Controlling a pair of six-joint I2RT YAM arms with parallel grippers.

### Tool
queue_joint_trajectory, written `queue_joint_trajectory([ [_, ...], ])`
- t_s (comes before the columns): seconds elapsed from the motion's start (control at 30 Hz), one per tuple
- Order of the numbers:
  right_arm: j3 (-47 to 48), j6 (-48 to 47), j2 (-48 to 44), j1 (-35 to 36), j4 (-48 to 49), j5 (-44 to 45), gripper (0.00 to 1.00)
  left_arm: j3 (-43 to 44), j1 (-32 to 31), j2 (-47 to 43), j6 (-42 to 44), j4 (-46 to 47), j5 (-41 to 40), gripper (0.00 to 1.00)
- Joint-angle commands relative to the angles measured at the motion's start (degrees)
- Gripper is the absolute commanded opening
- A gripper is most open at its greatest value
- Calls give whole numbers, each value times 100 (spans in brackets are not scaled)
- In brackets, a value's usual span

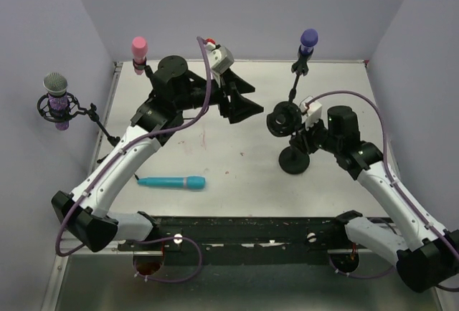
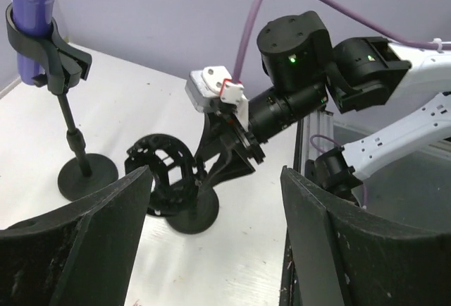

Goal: Remove the microphone from the stand

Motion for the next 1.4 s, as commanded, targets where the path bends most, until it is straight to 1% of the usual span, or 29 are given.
queue_joint_trajectory([
  [0.0,-160,-39,-268,-504,58,309,1,-438,143,-108,156,-292,145,81],
  [0.1,-177,31,-180,-1154,356,64,1,-605,231,-178,59,-257,110,81],
  [0.17,-134,110,-22,-1716,584,-243,1,-641,257,-222,111,-301,75,80],
  [0.23,-55,155,215,-2183,848,-542,1,-667,266,-240,147,-345,48,80],
  [0.27,-2,163,346,-2524,997,-648,1,-676,284,-257,164,-345,48,81],
  [0.3,42,164,469,-2666,1164,-727,1,-685,284,-275,182,-371,22,80],
  [0.4,165,207,812,-2939,1727,-780,1,-720,284,-310,261,-415,-13,80],
  [0.57,490,664,1682,-3274,2878,-824,1,-816,310,-345,419,-547,-84,80],
  [0.7,683,814,2245,-3274,3503,-746,1,-834,319,-345,603,-731,-101,80],
  [0.73,745,831,2377,-3274,3530,-763,3,-825,319,-354,647,-758,-110,80],
  [0.77,824,840,2491,-3274,3521,-807,10,-843,328,-345,674,-802,-110,80],
  [0.83,947,866,2606,-3274,3259,-799,26,-851,328,-363,718,-820,-128,80],
  [0.9,1009,858,2493,-3274,3056,-746,45,-869,328,-398,753,-820,-145,80],
  [0.97,1088,779,2230,-3274,2776,-746,59,-878,337,-433,797,-828,-145,81],
  [1.03,1202,761,1931,-3274,2538,-780,70,-904,337,-468,806,-689,-285,81],
  [1.1,1360,779,1667,-3274,2195,-868,75,-835,249,-381,815,-460,-627,83],
  [1.17,1448,936,1421,-3274,2019,-912,78,-493,100,-74,937,-380,-1180,84],
  [1.33,1580,1253,1086,-3274,1746,-939,80,973,-409,1252,1421,-117,-2901,84],
  [1.37,1615,1462,1042,-3274,1702,-852,80,1229,-489,1542,1430,-30,-3209,84],
])
